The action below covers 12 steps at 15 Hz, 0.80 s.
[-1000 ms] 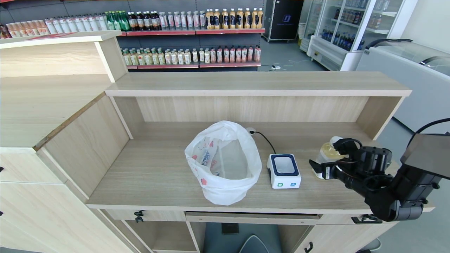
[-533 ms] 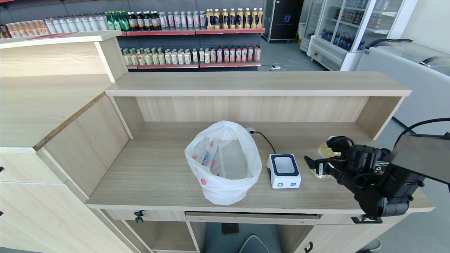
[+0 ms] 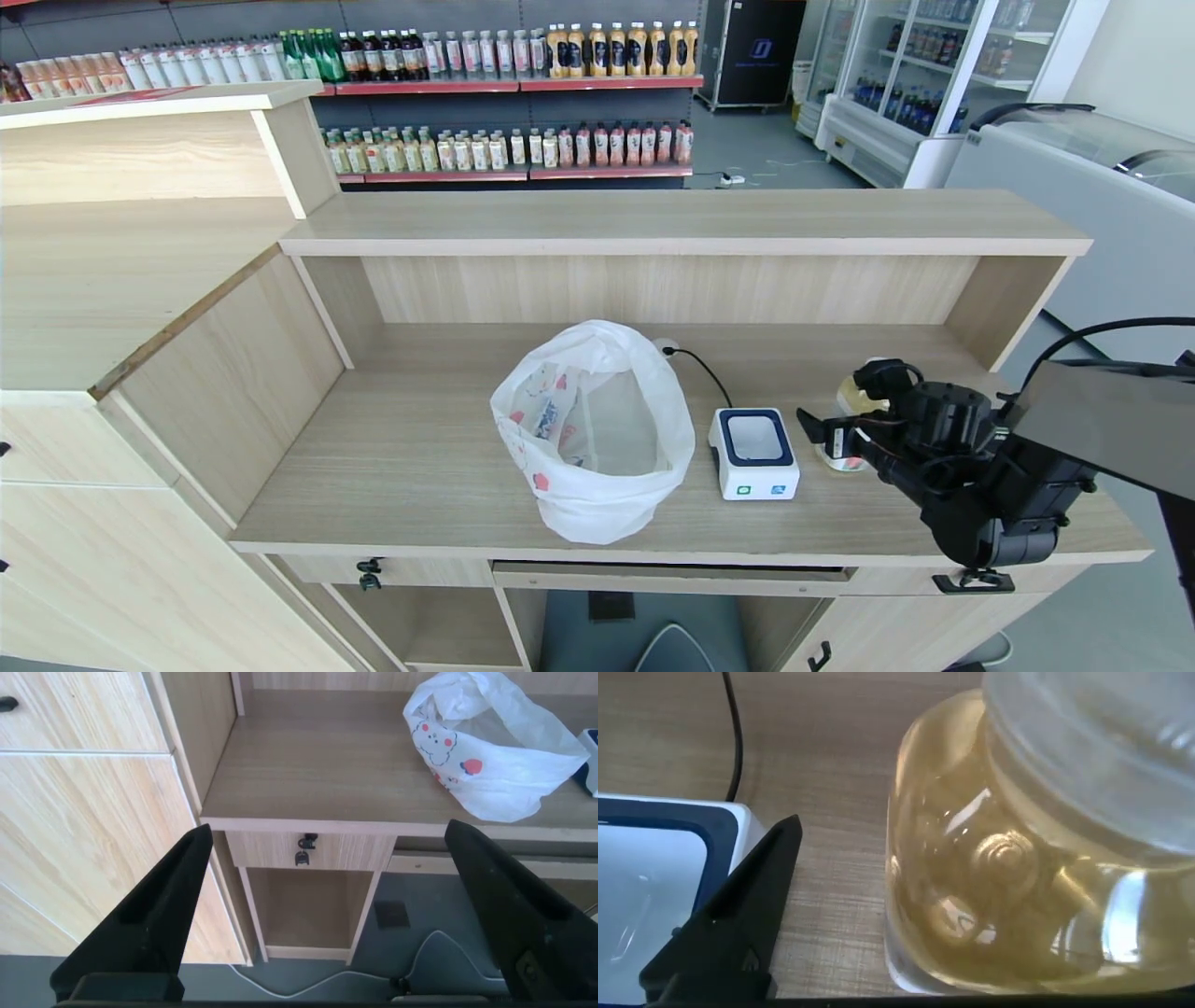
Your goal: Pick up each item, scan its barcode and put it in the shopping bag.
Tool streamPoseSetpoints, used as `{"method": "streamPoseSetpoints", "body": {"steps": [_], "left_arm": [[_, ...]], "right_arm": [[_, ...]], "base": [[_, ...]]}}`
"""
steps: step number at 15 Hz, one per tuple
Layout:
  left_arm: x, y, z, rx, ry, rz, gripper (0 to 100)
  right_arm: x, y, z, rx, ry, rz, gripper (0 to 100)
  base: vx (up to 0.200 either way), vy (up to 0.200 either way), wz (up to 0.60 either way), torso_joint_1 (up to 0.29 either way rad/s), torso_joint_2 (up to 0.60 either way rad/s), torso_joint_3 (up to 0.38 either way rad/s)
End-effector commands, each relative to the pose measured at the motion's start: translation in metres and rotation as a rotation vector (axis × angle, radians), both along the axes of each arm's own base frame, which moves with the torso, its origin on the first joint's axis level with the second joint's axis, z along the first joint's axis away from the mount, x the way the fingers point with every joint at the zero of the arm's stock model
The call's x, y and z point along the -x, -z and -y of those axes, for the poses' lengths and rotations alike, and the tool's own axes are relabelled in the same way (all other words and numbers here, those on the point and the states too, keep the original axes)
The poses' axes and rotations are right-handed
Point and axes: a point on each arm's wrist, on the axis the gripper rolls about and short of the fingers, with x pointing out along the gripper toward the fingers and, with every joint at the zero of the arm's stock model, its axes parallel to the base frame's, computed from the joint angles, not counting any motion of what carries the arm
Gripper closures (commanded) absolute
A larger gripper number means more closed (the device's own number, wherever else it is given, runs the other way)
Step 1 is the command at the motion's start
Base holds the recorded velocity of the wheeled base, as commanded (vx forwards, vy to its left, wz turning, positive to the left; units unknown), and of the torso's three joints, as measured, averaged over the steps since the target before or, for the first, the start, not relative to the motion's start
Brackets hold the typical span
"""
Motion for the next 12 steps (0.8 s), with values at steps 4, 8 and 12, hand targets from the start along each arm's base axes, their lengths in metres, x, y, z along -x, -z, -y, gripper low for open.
{"method": "streamPoseSetpoints", "body": {"steps": [4, 8, 12], "left_arm": [[0.0000, 0.0000, 0.0000, 0.000, 0.000, 0.000, 0], [0.0000, -0.0001, 0.0000, 0.000, 0.000, 0.002, 0], [0.0000, 0.0000, 0.0000, 0.000, 0.000, 0.000, 0]], "right_arm": [[-0.0053, 0.0065, -0.0008, 0.001, -0.006, -0.001, 0], [-0.0057, 0.0026, -0.0065, -0.046, -0.013, 0.033, 0], [-0.0049, 0.0002, -0.0070, -0.087, -0.006, 0.055, 100]], "base": [[0.000, 0.000, 0.00, 0.000, 0.00, 0.000], [0.000, 0.000, 0.00, 0.000, 0.00, 0.000], [0.000, 0.000, 0.00, 0.000, 0.00, 0.000]]}}
